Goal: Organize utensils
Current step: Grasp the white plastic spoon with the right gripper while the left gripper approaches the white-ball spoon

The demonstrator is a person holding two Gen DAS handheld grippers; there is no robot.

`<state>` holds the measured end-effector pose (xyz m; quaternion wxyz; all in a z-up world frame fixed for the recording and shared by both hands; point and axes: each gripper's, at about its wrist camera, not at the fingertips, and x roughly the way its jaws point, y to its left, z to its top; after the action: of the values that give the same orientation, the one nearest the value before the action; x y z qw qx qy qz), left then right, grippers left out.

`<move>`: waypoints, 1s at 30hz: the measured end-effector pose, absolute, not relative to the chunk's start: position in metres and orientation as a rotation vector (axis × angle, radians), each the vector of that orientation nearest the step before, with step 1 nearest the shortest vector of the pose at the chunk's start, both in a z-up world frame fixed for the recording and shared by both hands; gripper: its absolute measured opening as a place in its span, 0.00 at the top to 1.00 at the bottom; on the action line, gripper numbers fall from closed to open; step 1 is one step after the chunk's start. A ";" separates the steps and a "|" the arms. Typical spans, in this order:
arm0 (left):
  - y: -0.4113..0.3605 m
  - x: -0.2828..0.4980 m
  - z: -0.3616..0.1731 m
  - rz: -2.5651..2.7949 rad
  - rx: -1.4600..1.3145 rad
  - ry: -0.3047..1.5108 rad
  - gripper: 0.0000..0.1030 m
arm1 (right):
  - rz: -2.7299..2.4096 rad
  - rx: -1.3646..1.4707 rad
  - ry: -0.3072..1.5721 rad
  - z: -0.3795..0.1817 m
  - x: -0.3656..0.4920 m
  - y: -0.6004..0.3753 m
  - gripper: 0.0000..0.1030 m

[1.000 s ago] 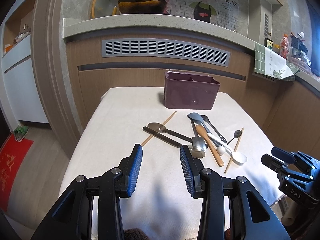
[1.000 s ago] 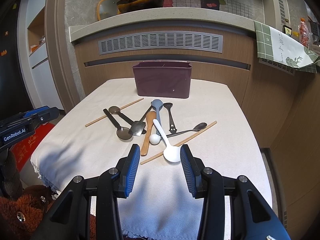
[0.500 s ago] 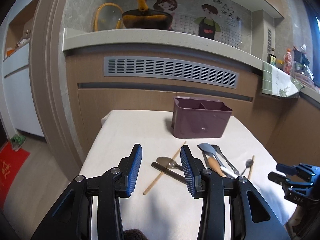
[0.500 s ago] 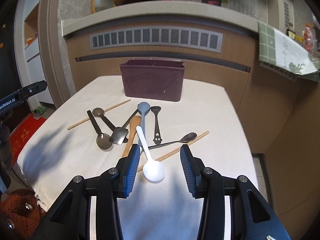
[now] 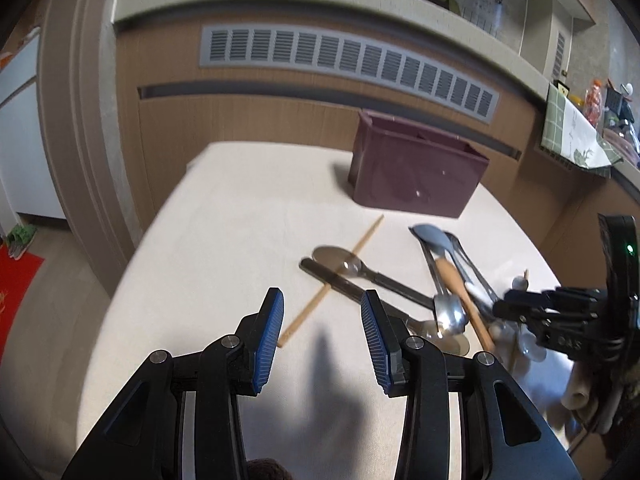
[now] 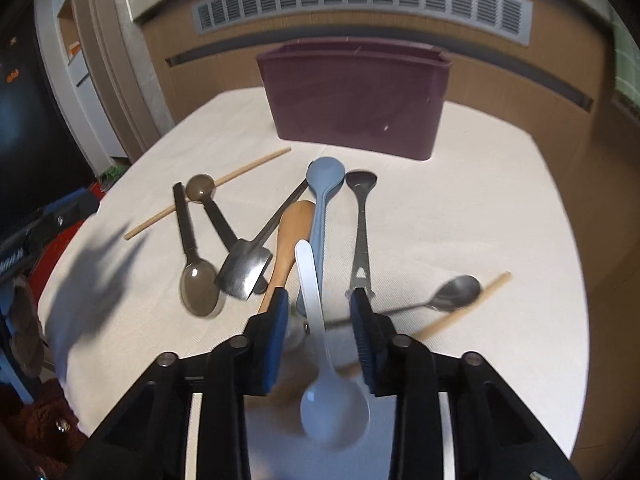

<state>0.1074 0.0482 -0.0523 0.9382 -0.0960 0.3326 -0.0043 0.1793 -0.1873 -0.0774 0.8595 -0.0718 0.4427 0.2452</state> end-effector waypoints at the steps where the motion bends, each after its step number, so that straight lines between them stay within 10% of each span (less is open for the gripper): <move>1: 0.047 0.110 -0.054 -0.015 -0.199 0.690 0.60 | 0.515 -0.153 0.936 -0.080 0.183 -0.185 0.74; 8: 0.030 0.122 -0.063 -0.078 -0.174 0.756 0.60 | 0.535 -0.177 0.936 -0.084 0.188 -0.183 0.92; 30: -0.082 0.149 -0.077 -0.445 0.045 0.871 0.60 | 0.388 -0.055 0.805 -0.061 0.173 -0.260 0.92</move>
<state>0.1492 -0.0821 -0.0773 0.8825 0.0218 0.4184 -0.2135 0.1733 -0.2602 -0.0608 0.9014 -0.0266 0.3893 0.1875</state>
